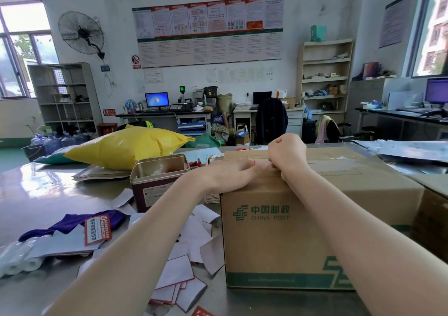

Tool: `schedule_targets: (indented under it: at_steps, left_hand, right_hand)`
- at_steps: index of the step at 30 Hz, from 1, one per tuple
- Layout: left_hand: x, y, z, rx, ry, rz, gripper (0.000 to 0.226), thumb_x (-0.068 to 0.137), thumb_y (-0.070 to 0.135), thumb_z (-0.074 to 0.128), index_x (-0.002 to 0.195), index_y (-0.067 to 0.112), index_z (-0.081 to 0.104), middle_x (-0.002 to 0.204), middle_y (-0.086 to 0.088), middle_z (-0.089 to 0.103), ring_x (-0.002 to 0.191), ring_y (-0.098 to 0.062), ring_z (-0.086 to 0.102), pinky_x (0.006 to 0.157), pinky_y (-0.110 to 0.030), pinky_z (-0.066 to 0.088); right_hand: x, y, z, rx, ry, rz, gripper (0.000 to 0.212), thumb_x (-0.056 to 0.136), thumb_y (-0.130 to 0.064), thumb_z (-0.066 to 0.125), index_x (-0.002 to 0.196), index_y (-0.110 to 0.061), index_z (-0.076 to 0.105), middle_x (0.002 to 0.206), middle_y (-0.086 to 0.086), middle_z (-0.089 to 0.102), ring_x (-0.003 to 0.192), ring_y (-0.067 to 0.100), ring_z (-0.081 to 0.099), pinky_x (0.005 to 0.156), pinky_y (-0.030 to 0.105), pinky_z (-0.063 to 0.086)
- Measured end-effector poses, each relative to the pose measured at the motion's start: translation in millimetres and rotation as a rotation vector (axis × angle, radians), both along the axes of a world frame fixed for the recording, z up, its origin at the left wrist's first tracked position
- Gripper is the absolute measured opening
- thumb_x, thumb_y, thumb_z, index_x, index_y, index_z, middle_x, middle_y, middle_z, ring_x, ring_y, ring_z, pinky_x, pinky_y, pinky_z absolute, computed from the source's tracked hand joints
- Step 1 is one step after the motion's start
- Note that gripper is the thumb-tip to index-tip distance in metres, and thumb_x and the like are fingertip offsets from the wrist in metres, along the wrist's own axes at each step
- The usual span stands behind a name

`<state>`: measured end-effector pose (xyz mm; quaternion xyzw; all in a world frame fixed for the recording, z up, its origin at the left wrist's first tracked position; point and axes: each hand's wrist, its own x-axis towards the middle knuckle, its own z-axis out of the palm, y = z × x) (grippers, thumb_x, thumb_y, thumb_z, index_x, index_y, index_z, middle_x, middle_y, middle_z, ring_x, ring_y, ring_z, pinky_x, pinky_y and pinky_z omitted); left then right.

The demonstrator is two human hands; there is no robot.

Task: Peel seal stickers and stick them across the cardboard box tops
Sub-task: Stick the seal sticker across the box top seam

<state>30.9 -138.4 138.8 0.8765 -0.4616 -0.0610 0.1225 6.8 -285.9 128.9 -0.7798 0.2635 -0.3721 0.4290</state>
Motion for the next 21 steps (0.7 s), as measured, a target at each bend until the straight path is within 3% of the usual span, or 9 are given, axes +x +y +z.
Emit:
schedule_targets:
  at_steps: [4, 7, 9, 12, 16, 21]
  left_hand:
    - [-1.3, -0.9, -7.7, -0.032, -0.071, -0.123, 0.051, 0.096, 0.055, 0.017, 0.14, 0.036, 0.035, 0.15, 0.006, 0.034, 0.138, -0.016, 0.028, 0.113, -0.039, 0.021]
    - [-1.4, 10.6, -14.3, -0.15, -0.014, -0.185, 0.035, 0.097, 0.052, 0.02, 0.13, 0.054, 0.034, 0.148, 0.012, 0.035, 0.136, -0.009, 0.029, 0.113, -0.029, 0.019]
    - [-3.9, 19.2, -18.7, -0.217, -0.022, -0.205, 0.039, 0.098, 0.05, 0.022, 0.134, 0.048, 0.038, 0.145, 0.016, 0.039, 0.133, -0.004, 0.032, 0.107, -0.022, 0.022]
    - [-7.2, 34.5, -27.4, -0.311, -0.015, -0.138, 0.046, 0.098, 0.047, 0.025, 0.14, 0.033, 0.038, 0.147, 0.014, 0.038, 0.131, 0.002, 0.029, 0.101, -0.015, 0.02]
    - [-17.0, 54.3, -41.9, -0.381, -0.099, -0.131, 0.05, 0.096, 0.047, 0.029, 0.142, 0.027, 0.036, 0.148, 0.011, 0.035, 0.13, 0.003, 0.027, 0.107, -0.017, 0.02]
    - [-28.9, 63.0, -56.0, -0.532, -0.001, -0.066, 0.05, 0.096, 0.044, 0.034, 0.142, 0.023, 0.035, 0.145, 0.01, 0.037, 0.129, -0.003, 0.032, 0.108, -0.023, 0.029]
  right_hand:
    - [-4.3, 2.8, -0.1, 0.038, -0.074, 0.015, 0.025, 0.081, 0.001, 0.041, 0.058, -0.005, 0.049, 0.065, 0.015, 0.05, 0.059, 0.024, 0.044, 0.056, 0.033, 0.042]
    - [-8.7, 9.3, 1.5, -0.032, -0.085, 0.03, 0.024, 0.085, -0.004, 0.042, 0.076, 0.013, 0.057, 0.067, 0.02, 0.052, 0.06, 0.023, 0.043, 0.057, 0.036, 0.044]
    - [-14.0, 15.1, 3.3, -0.119, -0.094, 0.066, 0.027, 0.089, -0.008, 0.044, 0.088, 0.013, 0.06, 0.071, 0.024, 0.061, 0.058, 0.022, 0.048, 0.062, 0.04, 0.05]
    - [-27.9, 27.7, 6.0, -0.285, -0.085, 0.151, 0.023, 0.092, -0.01, 0.045, 0.088, 0.0, 0.065, 0.075, 0.012, 0.068, 0.06, 0.016, 0.059, 0.067, 0.034, 0.054]
    - [-43.6, 40.1, 2.8, -0.441, 0.022, 0.245, 0.019, 0.09, -0.012, 0.049, 0.091, -0.006, 0.068, 0.077, 0.006, 0.071, 0.068, 0.018, 0.065, 0.07, 0.033, 0.055]
    - [-61.0, 49.2, -9.9, -0.595, 0.045, 0.203, 0.02, 0.089, -0.014, 0.05, 0.095, -0.009, 0.069, 0.088, 0.003, 0.071, 0.079, 0.016, 0.062, 0.067, 0.023, 0.046]
